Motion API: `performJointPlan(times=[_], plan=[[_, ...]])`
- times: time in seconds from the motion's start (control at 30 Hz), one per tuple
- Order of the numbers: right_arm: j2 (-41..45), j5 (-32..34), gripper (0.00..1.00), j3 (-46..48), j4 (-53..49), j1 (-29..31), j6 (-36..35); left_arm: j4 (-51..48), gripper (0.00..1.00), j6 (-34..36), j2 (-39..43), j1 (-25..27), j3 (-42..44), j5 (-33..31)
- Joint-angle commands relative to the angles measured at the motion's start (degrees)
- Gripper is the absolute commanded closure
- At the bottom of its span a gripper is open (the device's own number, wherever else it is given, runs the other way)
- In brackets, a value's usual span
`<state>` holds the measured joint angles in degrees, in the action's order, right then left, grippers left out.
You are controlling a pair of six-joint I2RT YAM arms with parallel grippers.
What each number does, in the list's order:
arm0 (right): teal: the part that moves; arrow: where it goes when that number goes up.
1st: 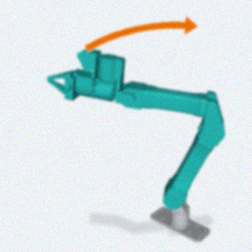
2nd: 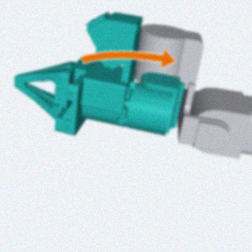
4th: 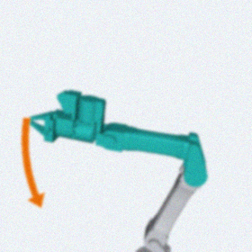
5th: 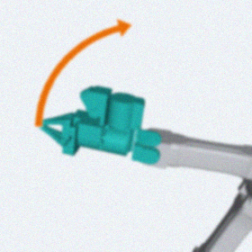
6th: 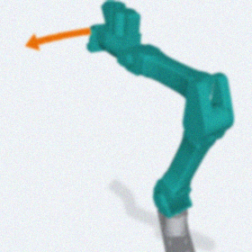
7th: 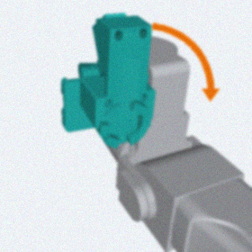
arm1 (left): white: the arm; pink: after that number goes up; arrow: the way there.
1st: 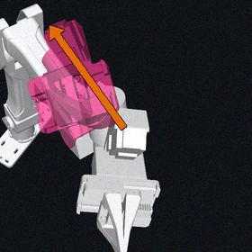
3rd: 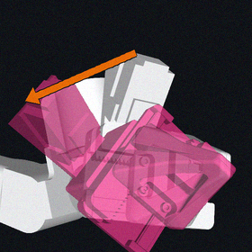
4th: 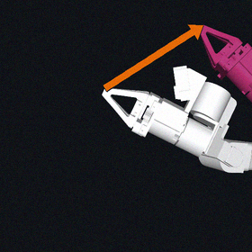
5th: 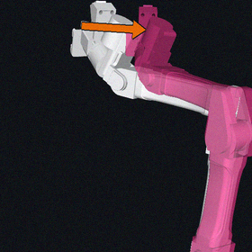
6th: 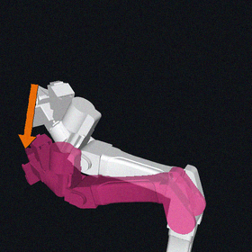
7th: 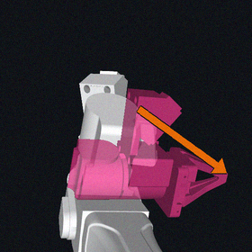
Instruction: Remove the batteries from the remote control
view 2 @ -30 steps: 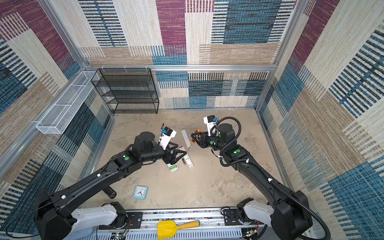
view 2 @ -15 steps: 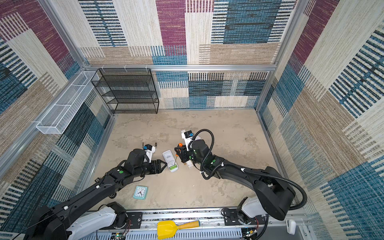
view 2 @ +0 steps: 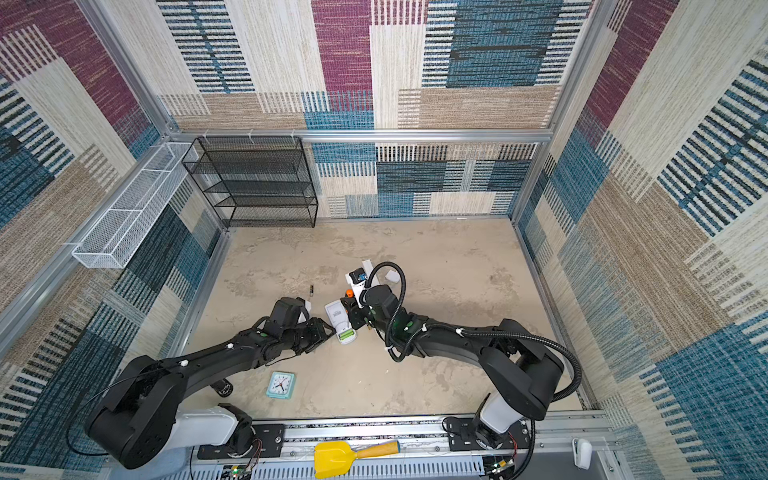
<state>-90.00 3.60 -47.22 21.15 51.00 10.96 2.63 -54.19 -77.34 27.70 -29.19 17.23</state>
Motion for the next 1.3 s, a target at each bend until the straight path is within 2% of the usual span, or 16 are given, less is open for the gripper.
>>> performJointPlan(times=[0.0, 0.3, 1.27], plan=[[-0.6, 2.4, 1.00, -0.9, 1.4, 0.6, -2.2, 4.2, 0.56, -2.6, -1.5, -0.1, -0.5, 1.6], [-1.2, 5.3, 1.00, -1.1, -0.2, 1.9, -4.0, 4.8, 0.62, -3.3, -4.5, -0.1, -1.1, 0.8], [-3.9, 8.7, 1.00, -3.0, -2.8, 3.0, -5.5, 6.3, 0.71, -4.0, -6.9, -0.1, -1.1, 1.3]])
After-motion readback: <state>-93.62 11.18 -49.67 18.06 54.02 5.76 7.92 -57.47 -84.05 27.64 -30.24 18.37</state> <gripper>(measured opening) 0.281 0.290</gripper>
